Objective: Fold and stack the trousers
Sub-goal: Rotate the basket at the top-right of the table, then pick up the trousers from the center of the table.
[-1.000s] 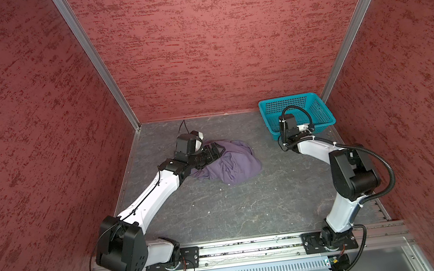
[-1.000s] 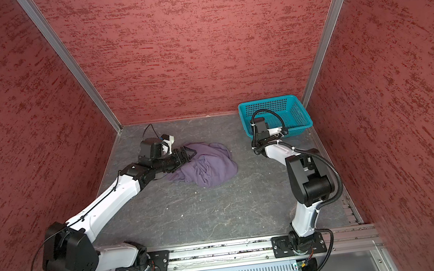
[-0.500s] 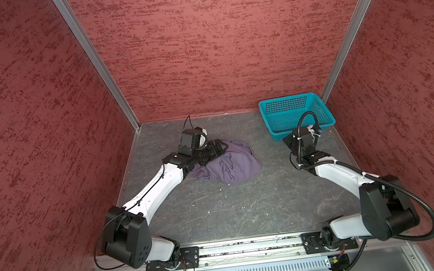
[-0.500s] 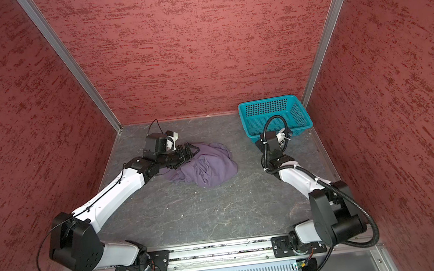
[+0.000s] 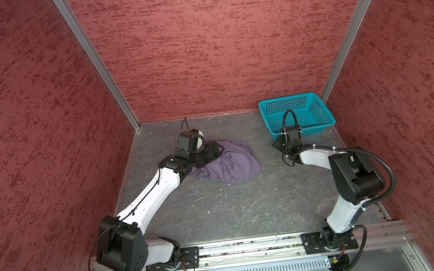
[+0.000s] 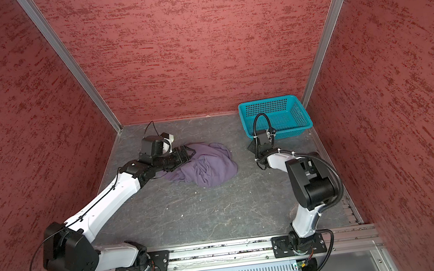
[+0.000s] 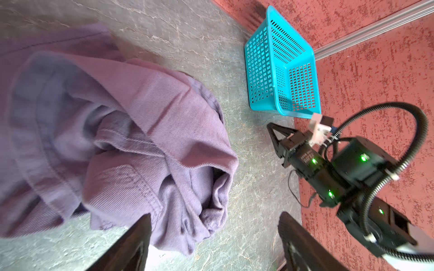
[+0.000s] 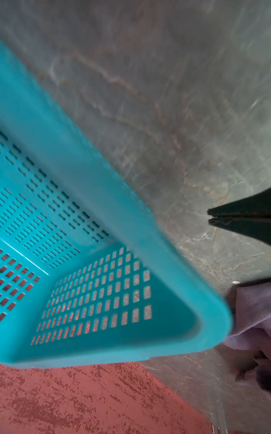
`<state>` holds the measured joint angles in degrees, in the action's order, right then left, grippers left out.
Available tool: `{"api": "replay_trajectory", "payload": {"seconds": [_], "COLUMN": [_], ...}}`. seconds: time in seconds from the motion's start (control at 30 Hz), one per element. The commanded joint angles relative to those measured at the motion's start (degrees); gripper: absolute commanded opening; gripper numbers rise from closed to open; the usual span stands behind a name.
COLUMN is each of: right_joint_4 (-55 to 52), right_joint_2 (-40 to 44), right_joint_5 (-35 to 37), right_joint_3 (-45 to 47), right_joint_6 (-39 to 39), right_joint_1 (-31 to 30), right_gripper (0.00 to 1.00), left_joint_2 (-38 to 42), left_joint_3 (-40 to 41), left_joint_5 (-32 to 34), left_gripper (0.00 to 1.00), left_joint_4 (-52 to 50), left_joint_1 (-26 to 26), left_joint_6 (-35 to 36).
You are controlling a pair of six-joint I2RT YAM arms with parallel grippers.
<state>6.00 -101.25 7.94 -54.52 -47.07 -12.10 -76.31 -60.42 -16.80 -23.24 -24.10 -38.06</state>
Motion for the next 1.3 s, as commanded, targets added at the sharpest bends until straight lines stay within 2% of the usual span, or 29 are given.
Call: {"api": "replay_trajectory", "payload": {"seconds": [0.0, 0.2, 0.4, 0.53, 0.67, 0.73, 0.93, 1.07, 1.17, 1.27], "right_joint_4": [0.7, 0.4, -1.8, -0.9, 2.6, 4.9, 6.5, 8.1, 10.8, 13.5], "right_joint_2": [-1.4, -3.3, -6.2, -5.9, -2.8, -0.7, 3.3, 4.4, 1.8, -2.5], "right_joint_5": [-1.8, -1.8, -2.2, -3.6, -7.7, -10.7, -23.1, -26.0, -29.4, -33.6], "right_joint_3": [-3.7, -7.4, -11.9, -11.1, -6.5, -3.6, -0.5, 0.8, 0.5, -1.5], "right_joint_6": [1.1, 1.7, 3.4, 2.3, 1.6, 2.7, 11.6, 13.8, 12.3, 9.8], "right_joint_1": [0.5, 1.0, 1.7, 1.8, 1.6, 0.7, -5.3, -11.5, -14.8, -17.4], "right_gripper": [0.0, 0.0, 0.0, 0.0, 0.02, 0.11, 0.5, 0.74, 0.79, 0.75], "left_joint_2": [2.7, 4.4, 2.8, 2.5, 1.7, 0.9, -3.7, -7.0, -9.3, -10.5], "left_joint_3": [1.5, 2.5, 1.1, 1.0, 0.5, 0.0, -0.9, -1.6, -4.1, -6.2], "left_joint_5": [2.5, 3.2, 2.3, 2.2, 2.0, 1.9, 2.8, 1.3, 2.3, 3.4], "left_gripper": [0.85, 0.85, 0.85, 0.85, 0.86, 0.87, 0.92, 0.91, 0.91, 0.91], "left_joint_4": [-2.4, -3.2, -3.3, -2.9, -2.6, -3.1, -3.2, -0.6, -1.4, -3.1], "left_joint_1": [0.6, 1.5, 1.8, 1.8, 1.8, 1.7, 0.9, -0.9, -3.8, -6.2], "left_joint_6": [1.0, 0.9, 1.0, 0.8, 0.7, 1.1, 2.1, 1.1, 2.1, 3.1]}}
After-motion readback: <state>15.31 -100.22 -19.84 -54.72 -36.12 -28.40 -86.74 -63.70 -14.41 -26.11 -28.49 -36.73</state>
